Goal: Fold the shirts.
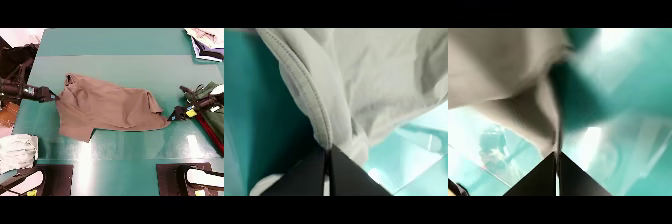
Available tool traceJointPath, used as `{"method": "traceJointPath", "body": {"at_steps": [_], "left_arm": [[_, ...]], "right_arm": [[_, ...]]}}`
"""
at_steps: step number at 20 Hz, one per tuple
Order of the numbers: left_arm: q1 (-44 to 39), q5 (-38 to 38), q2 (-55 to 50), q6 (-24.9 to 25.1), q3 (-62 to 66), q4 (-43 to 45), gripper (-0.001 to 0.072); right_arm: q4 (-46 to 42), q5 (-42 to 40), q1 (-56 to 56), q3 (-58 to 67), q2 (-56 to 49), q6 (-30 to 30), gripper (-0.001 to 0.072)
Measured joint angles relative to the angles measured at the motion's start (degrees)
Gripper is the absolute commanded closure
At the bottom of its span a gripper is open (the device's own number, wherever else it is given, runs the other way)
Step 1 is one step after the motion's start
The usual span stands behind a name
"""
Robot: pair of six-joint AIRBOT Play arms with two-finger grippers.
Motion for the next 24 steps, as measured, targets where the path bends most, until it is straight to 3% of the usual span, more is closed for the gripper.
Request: {"method": "traceJointPath", "body": {"at_steps": [6,9,13,19,24], "left_arm": [[0.0,-5.46,0.13,-4.22,23.58,-0.11,0.0681],[0.0,-5.95,1.73,-6.51,38.42,-0.2,0.0681],[0.0,-1.16,7.32,-8.31,51.84,-0.31,0.0681],[0.0,12.33,19.98,-9.66,56.72,-2.1,0.0682],[0.0,15.17,23.26,-10.62,55.82,-1.31,0.0682]], "right_arm": [[9.97,-1.99,-0.02,14.78,12.96,1.57,0.07],[12.76,-9.18,-0.04,24.09,20.46,4.04,0.07],[13.88,-19.32,-0.74,34.49,29.11,5.4,0.0701],[11.19,-24.3,-9.84,48.65,35.85,7.43,0.0702],[7.06,-15.23,-19.96,60.04,31.87,14.23,0.0702]]}}
